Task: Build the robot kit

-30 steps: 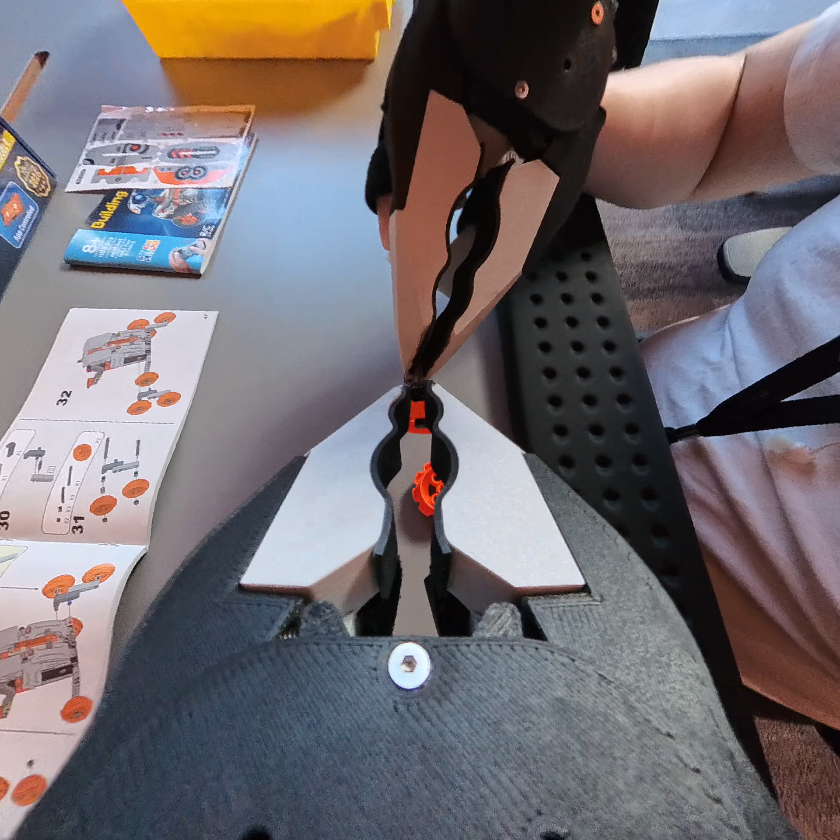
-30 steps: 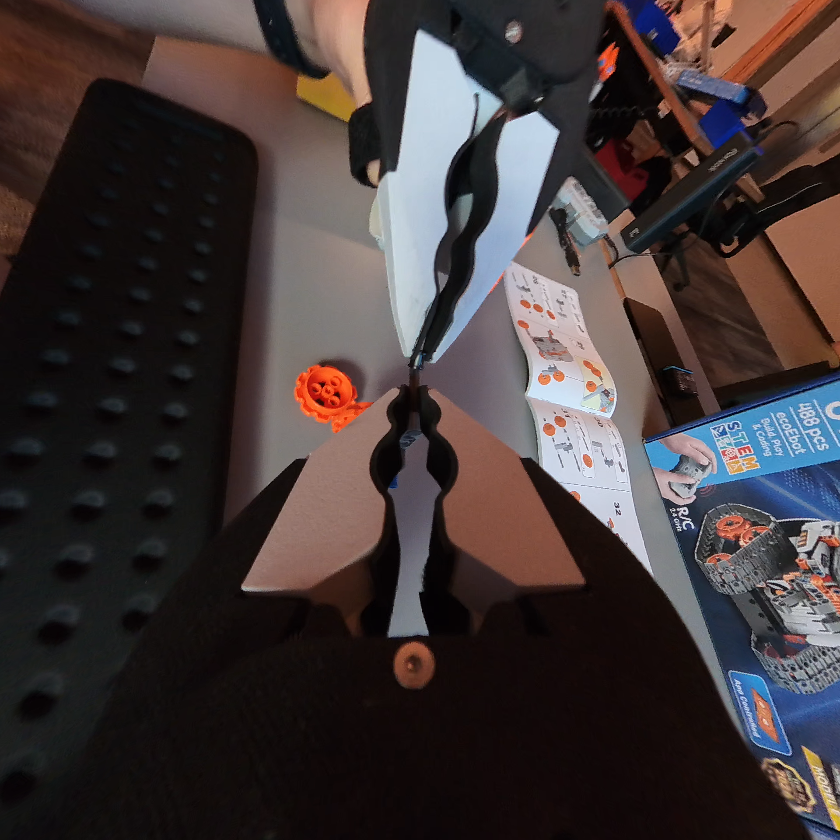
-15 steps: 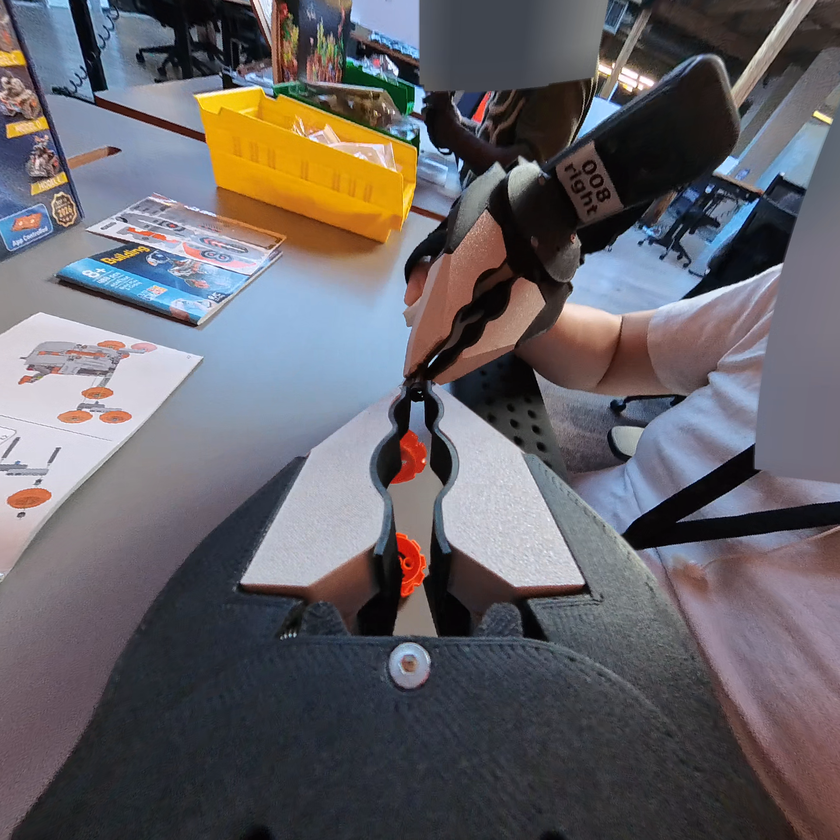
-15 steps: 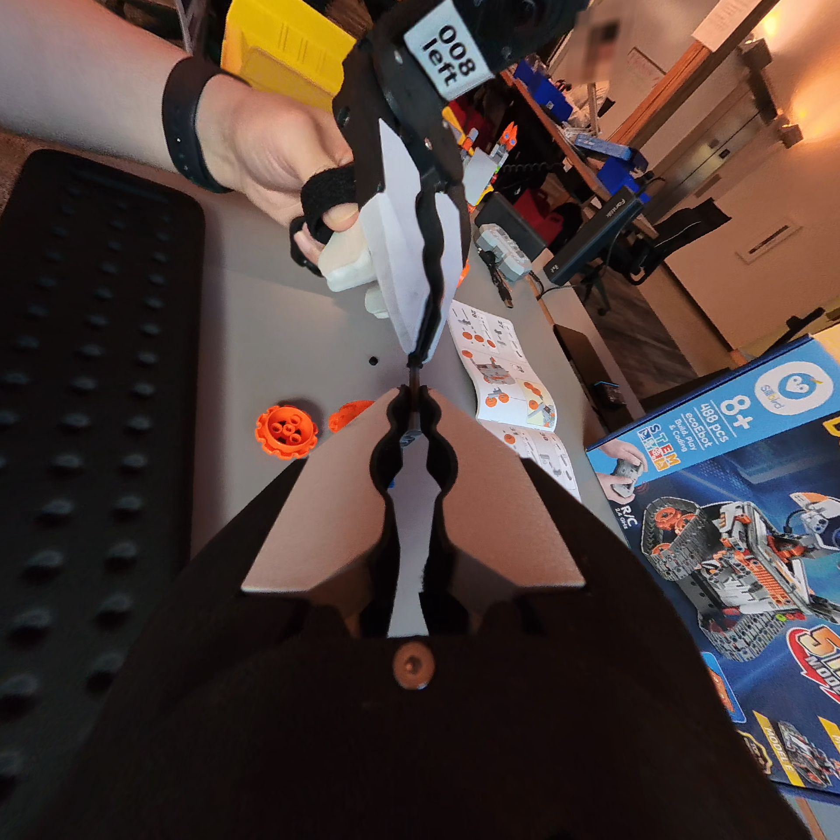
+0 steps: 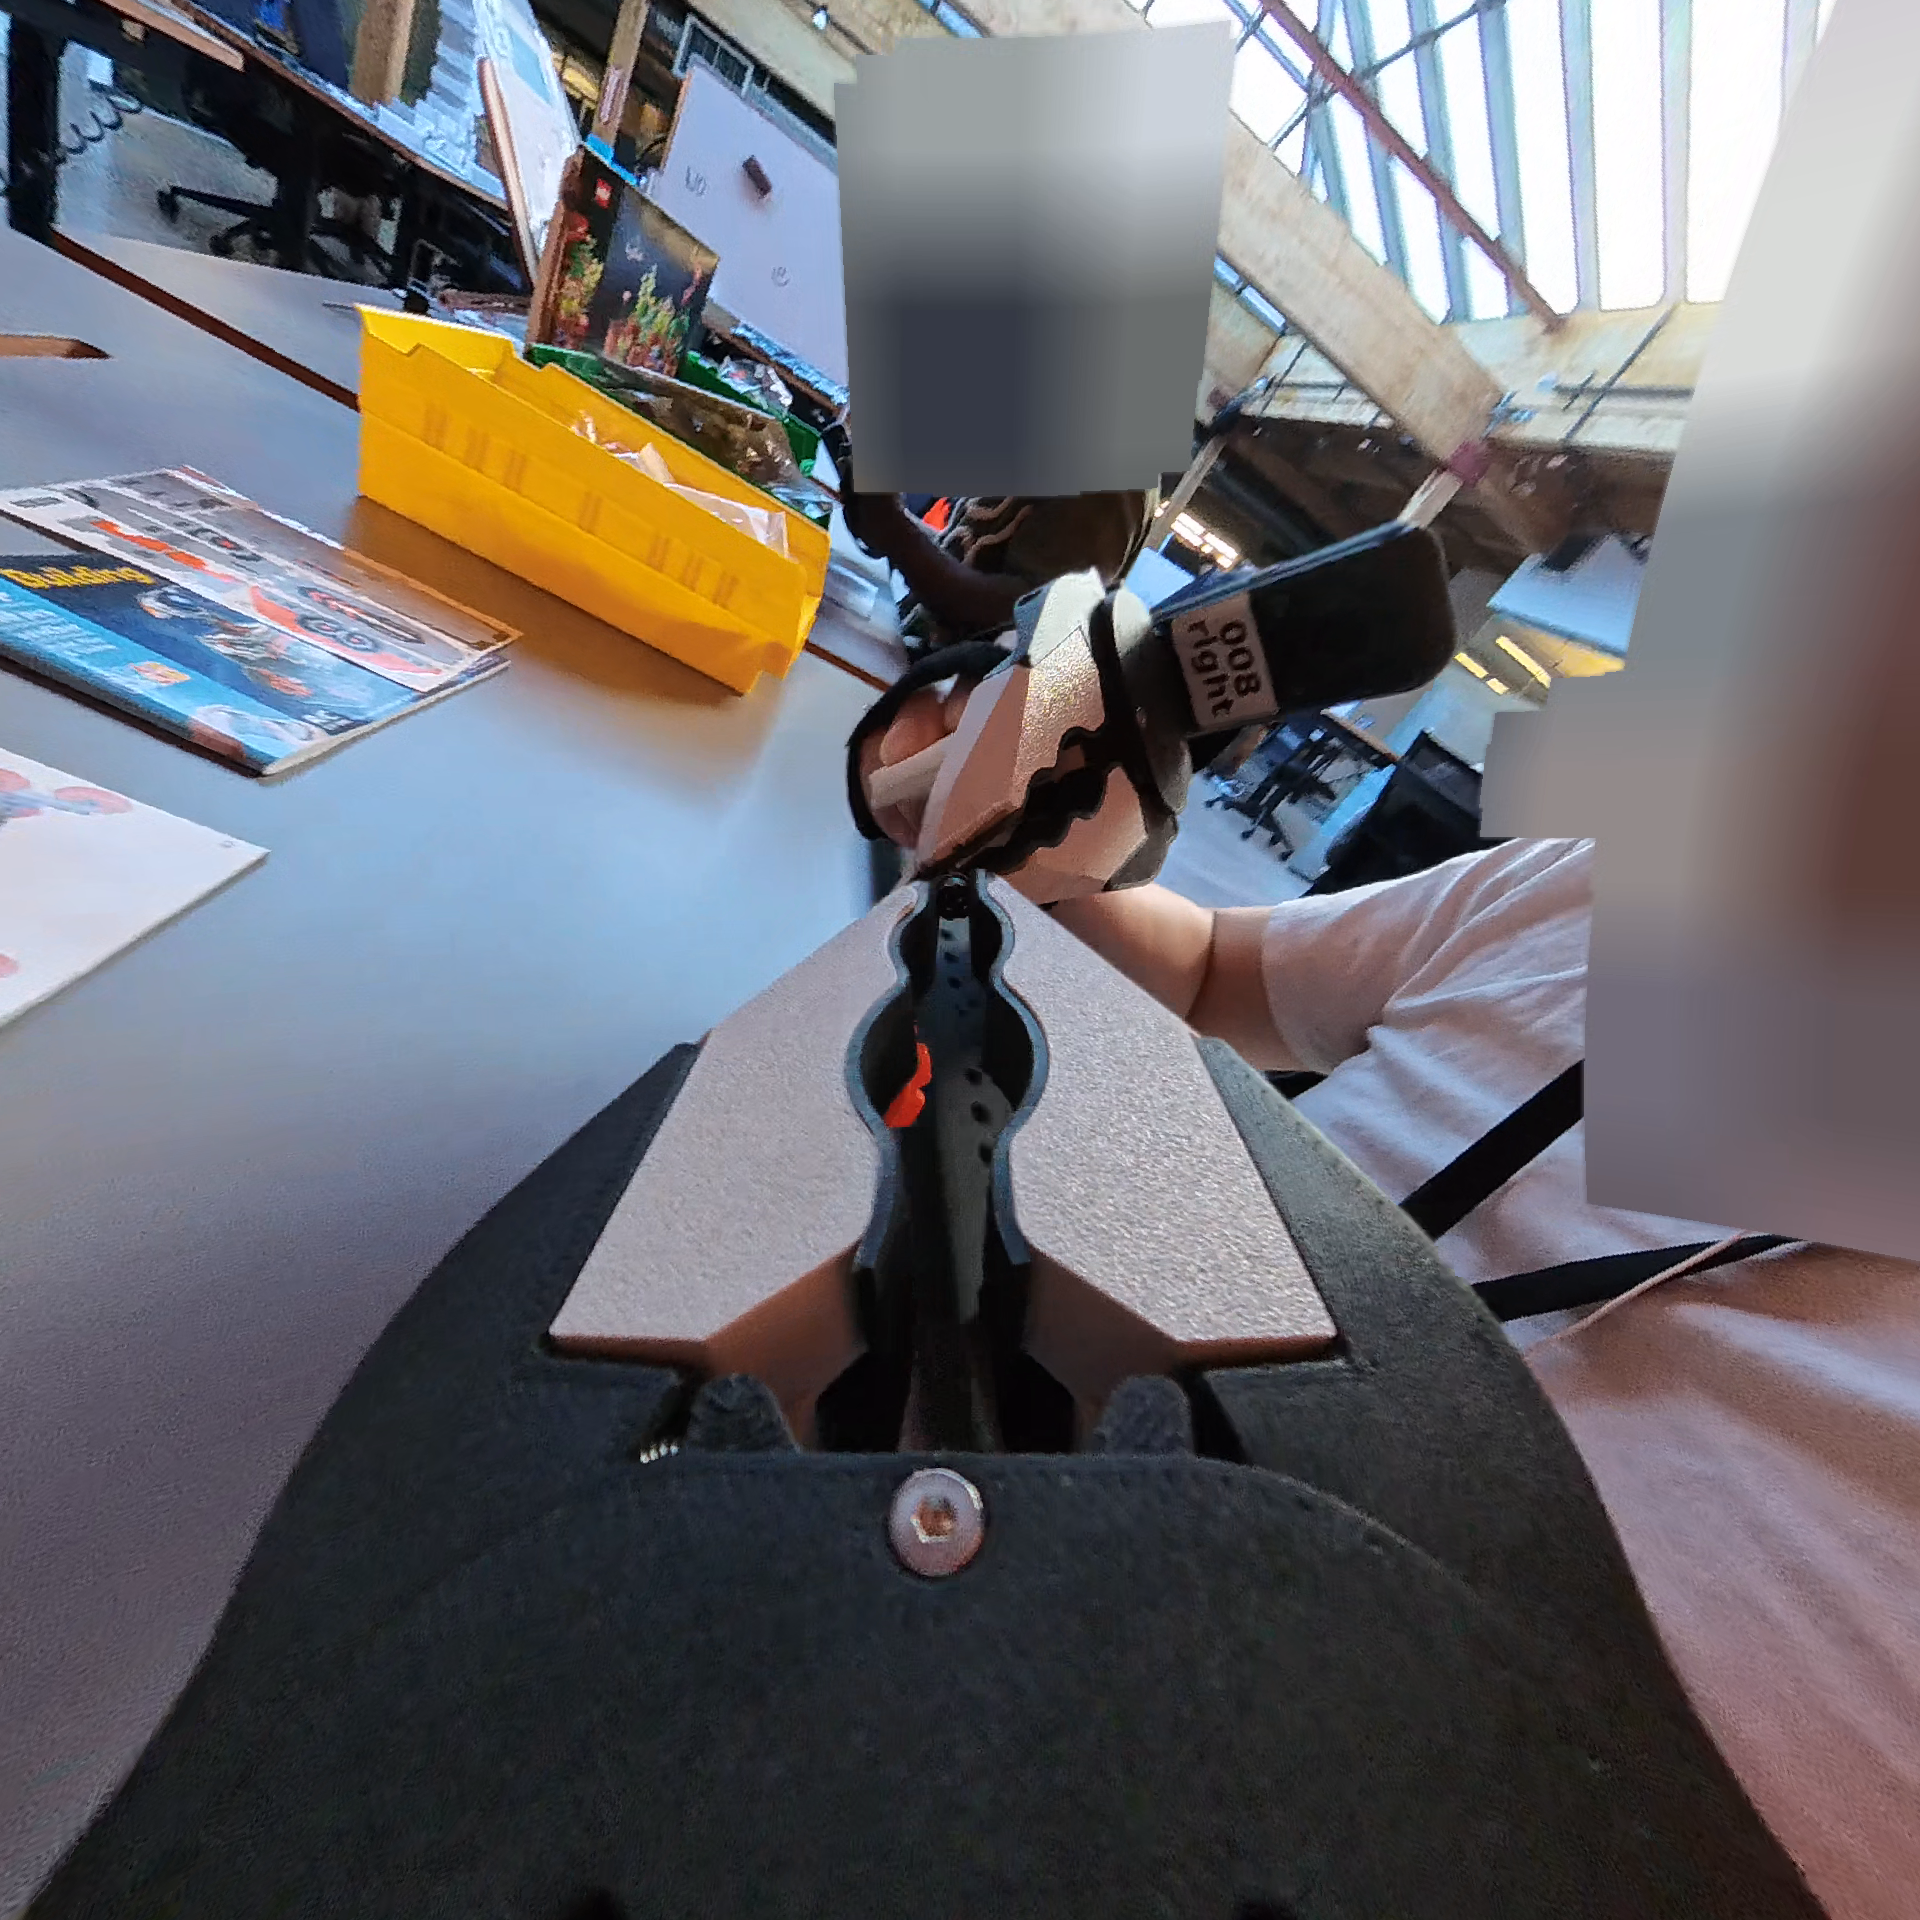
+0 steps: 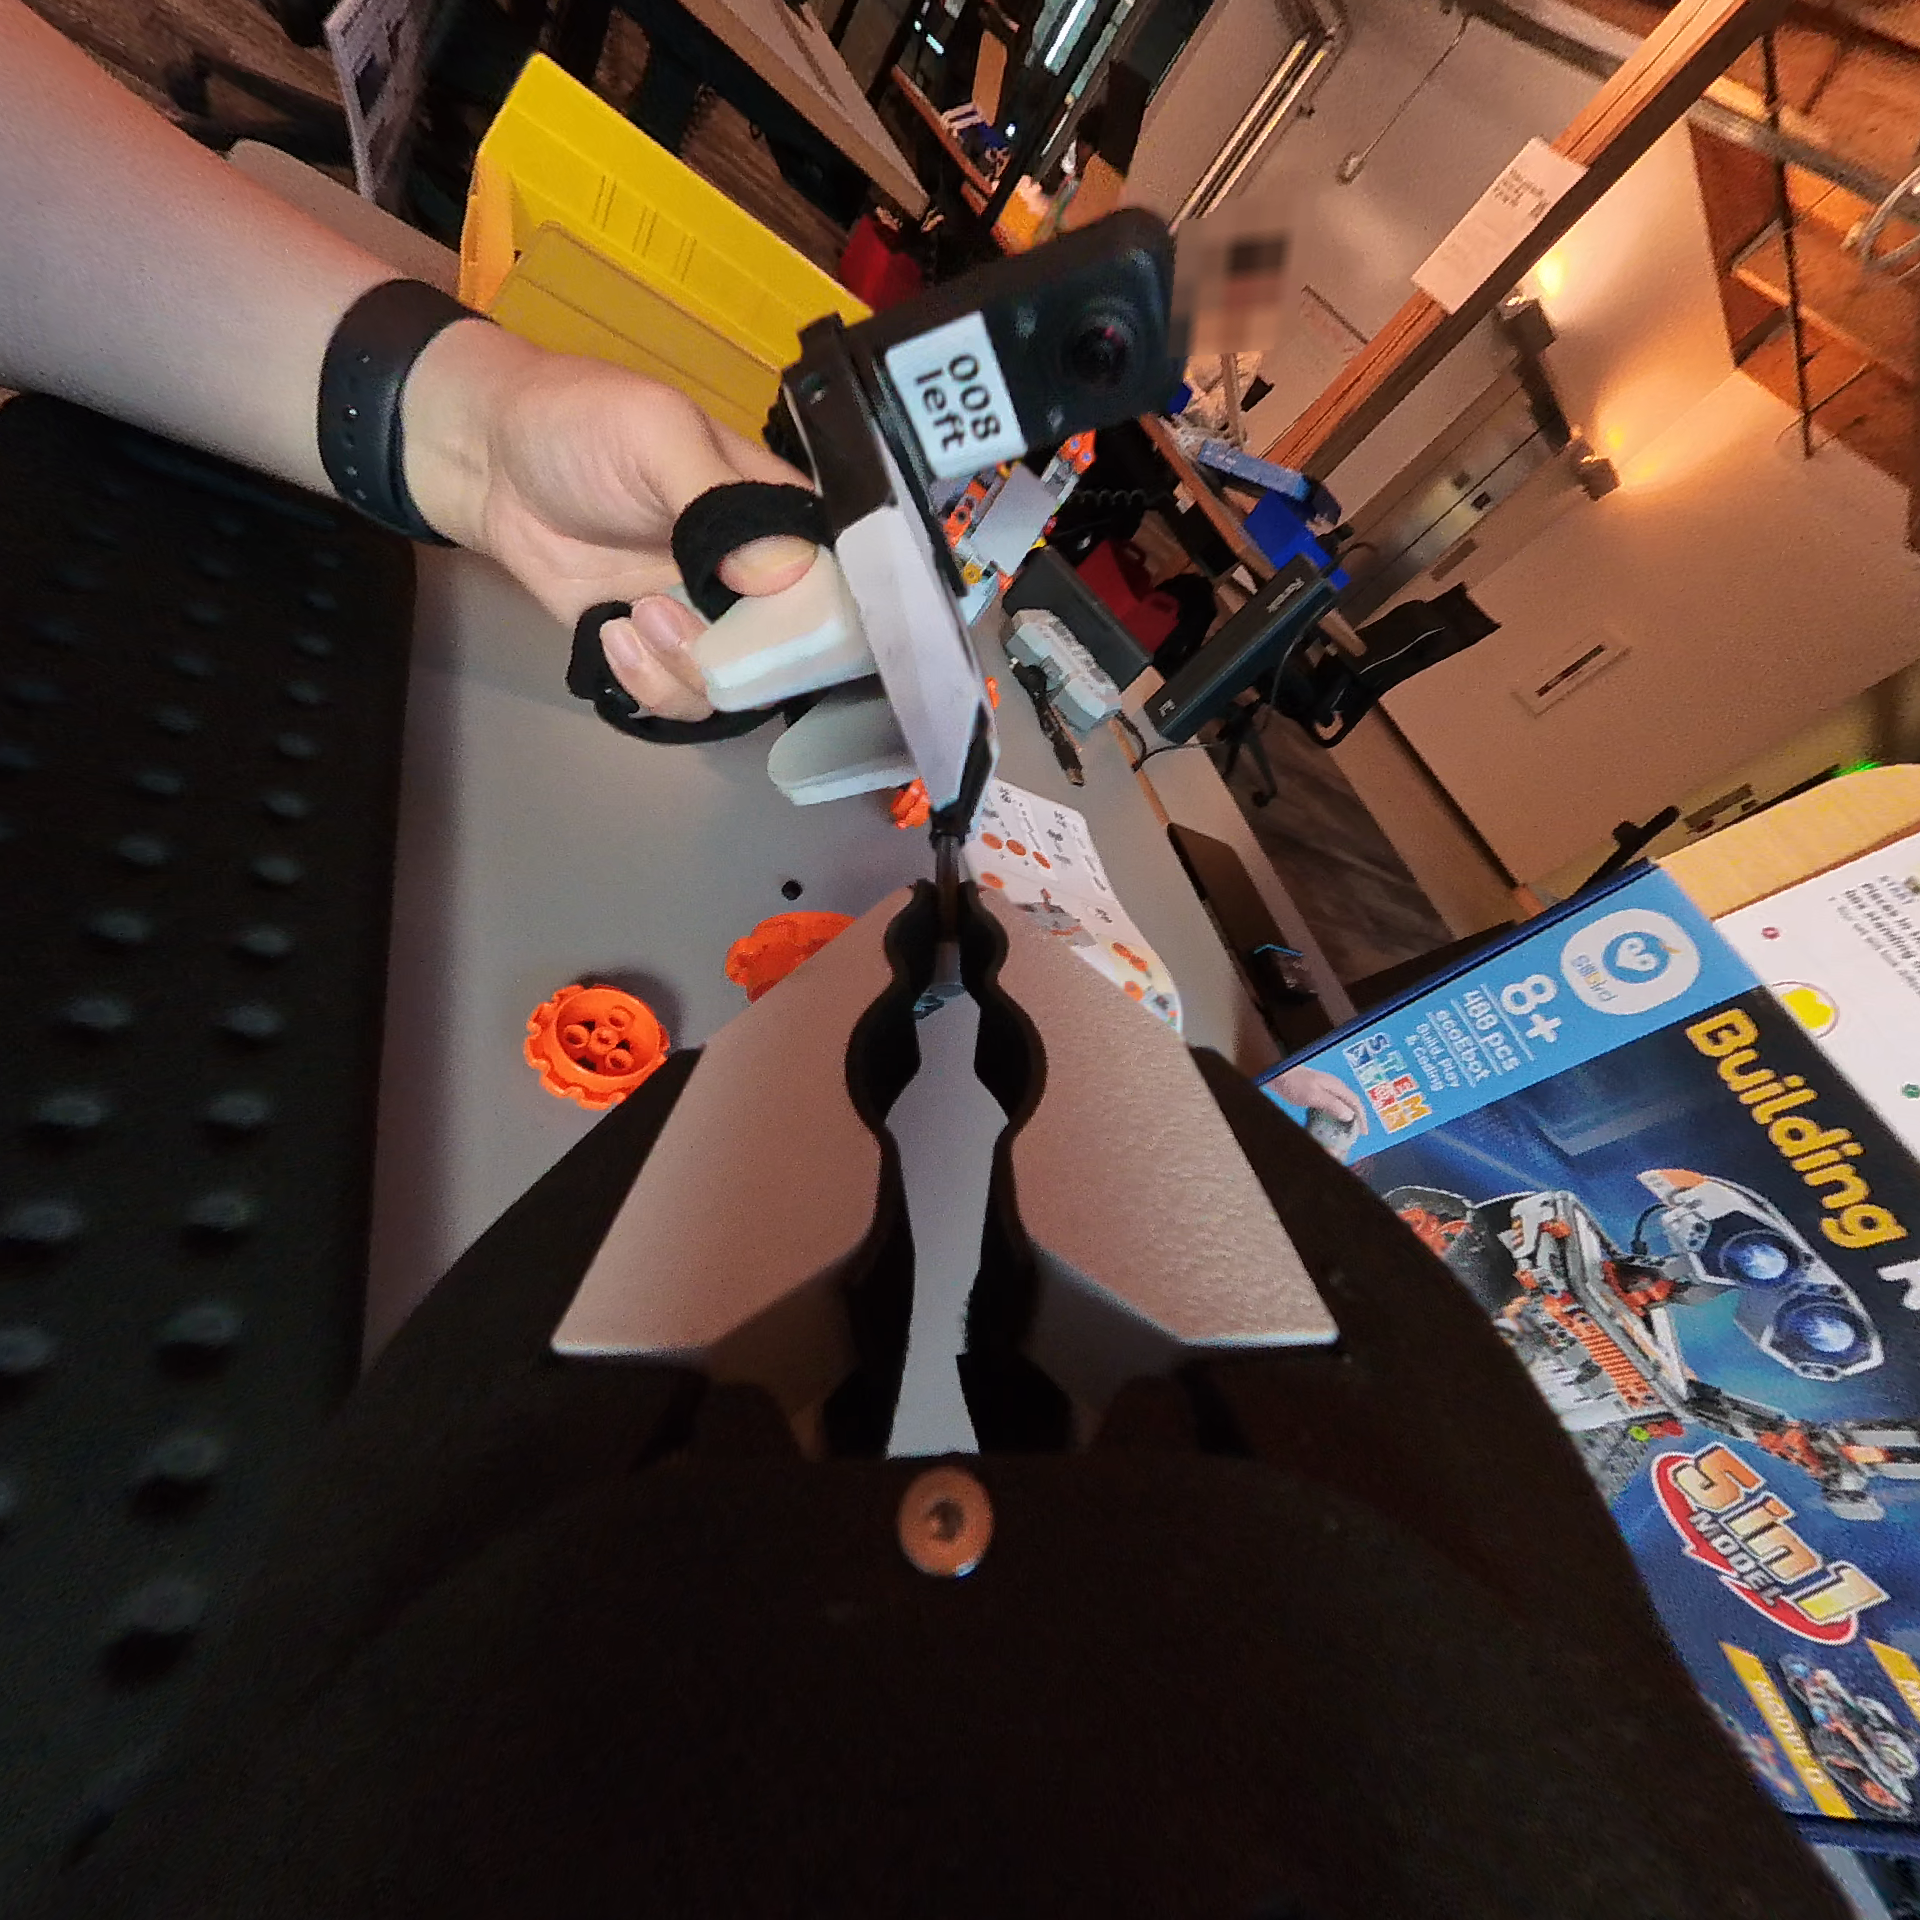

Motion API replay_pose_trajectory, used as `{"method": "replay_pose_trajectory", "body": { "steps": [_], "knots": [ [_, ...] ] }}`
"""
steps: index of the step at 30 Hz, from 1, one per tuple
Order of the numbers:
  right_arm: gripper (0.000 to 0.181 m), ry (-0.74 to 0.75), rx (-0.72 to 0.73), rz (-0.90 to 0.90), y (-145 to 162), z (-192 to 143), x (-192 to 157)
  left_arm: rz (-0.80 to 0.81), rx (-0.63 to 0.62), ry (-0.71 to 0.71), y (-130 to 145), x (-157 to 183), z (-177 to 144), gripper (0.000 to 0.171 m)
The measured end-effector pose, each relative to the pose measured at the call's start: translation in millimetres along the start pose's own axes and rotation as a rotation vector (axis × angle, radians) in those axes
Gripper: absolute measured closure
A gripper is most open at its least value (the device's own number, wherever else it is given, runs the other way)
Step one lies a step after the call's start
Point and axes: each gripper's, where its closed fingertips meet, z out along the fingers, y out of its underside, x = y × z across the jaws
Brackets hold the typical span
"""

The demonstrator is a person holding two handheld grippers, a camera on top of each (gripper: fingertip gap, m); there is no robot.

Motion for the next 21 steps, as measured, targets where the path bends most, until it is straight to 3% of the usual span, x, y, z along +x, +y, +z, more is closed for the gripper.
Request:
{"method": "replay_pose_trajectory", "body": {
  "steps": [8, 21],
  "knots": [
    [0.179, 0.032, -0.041, -0.099, 2.3, 1.1, -0.6, -0.104, 0.02, 0.024, 1.7, -2.9, -0.1, 0.168],
    [0.179, 0.027, -0.153, -0.191, 21.7, 7.3, -7.5, -0.184, -0.065, -0.086, 15.8, -20.4, -0.1, 0.168]
  ]
}}
